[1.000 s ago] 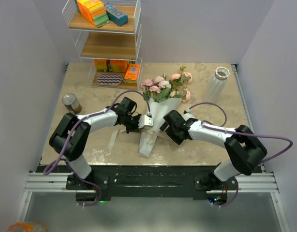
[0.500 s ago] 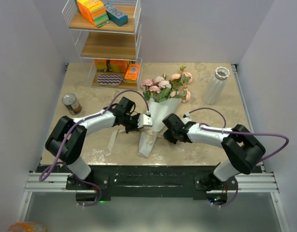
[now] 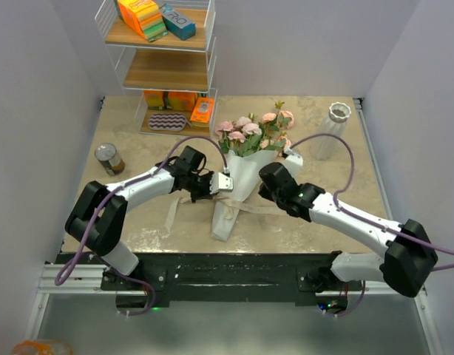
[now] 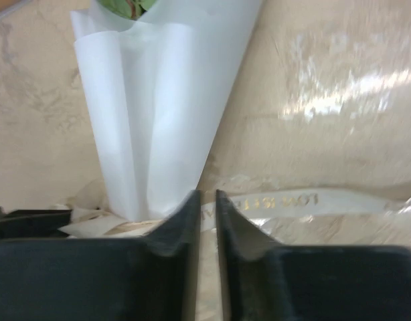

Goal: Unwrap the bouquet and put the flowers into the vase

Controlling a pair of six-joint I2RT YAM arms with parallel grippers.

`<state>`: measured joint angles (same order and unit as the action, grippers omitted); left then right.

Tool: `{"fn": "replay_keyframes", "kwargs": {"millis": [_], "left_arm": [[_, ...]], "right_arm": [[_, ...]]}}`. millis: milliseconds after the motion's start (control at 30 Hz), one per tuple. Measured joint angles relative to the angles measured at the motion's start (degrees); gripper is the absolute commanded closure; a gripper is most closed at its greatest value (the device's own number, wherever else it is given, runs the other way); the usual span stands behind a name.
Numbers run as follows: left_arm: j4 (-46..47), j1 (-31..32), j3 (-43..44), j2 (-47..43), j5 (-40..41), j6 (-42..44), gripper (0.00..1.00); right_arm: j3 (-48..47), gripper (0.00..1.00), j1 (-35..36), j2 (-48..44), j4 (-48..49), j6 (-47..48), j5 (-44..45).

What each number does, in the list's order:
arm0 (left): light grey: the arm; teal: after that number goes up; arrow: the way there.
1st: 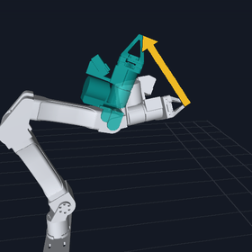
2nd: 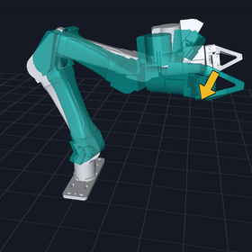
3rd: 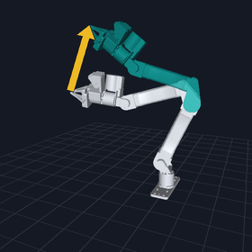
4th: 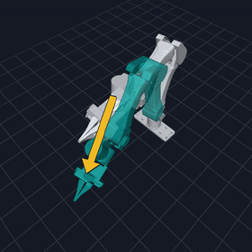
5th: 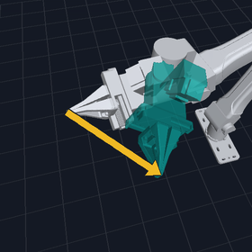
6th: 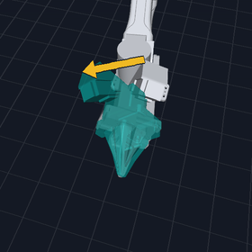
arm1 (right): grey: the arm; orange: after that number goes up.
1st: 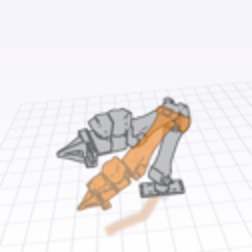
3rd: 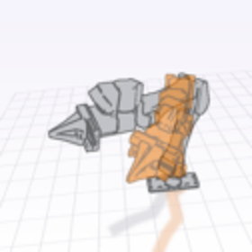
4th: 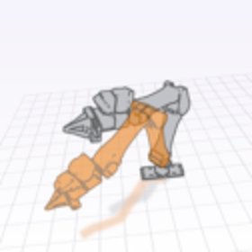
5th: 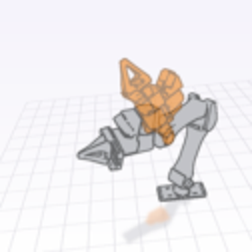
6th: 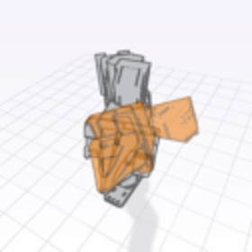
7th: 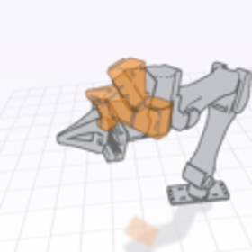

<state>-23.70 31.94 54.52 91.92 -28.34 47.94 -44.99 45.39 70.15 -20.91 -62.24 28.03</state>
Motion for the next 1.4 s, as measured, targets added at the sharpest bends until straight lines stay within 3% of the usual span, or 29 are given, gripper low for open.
{"fn": "replay_keyframes", "kwargs": {"millis": [67,200,533,667,800,933,1033,1133,1167,1200,1300,1400], "left_arm": [[-0.8,0.0,0.8,0.0,-0.1,-0.4,1.00],[-1.3,0.0,2.0,0.0,-0.3,-0.5,1.00],[-2.1,-0.3,2.5,0.3,-0.4,-0.7,1.00],[-2.9,-0.4,2.6,0.6,-0.4,-0.7,1.00],[-5.2,-1.0,2.6,1.4,0.9,-0.3,1.00],[-6.2,-1.4,2.6,2.1,2.3,-0.4,1.00],[-6.3,-1.6,2.6,2.1,2.9,-0.4,1.00],[-6.5,-1.8,2.6,2.1,3.3,-0.4,1.00],[-6.7,-1.8,2.6,2.1,3.4,-0.5,1.00],[-6.8,-1.9,2.6,2.1,3.6,-0.5,1.00],[-6.9,-1.9,2.6,2.1,3.6,-0.5,1.00],[-7.0,-1.9,2.6,2.1,3.1,-0.4,1.00]], "right_arm": [[-3.3,0.56,0.6,1.8,0.0,7.5,1.2],[-6.1,0.43,5.4,8.4,0.4,18.5,3.9],[-1.1,0.42,16.2,11.5,2.3,26.5,8.5],[-1.1,0.41,18.9,16.3,3.3,25.9,11.0],[-1.5,0.30,20.3,21.1,4.7,23.6,15.5],[-2.9,0.30,20.7,25.3,4.7,21.1,20.5],[-3.0,0.35,20.7,26.7,6.3,21.1,22.7],[-3.0,0.48,20.7,28.1,8.3,21.1,24.5],[-3.0,0.53,20.7,28.6,9.0,21.0,25.0],[-3.0,0.69,20.7,28.9,9.5,20.9,25.5],[-3.0,0.96,20.8,29.3,10.4,20.6,26.4],[-2.7,1.00,21.0,29.1,10.7,20.1,26.7]]}}
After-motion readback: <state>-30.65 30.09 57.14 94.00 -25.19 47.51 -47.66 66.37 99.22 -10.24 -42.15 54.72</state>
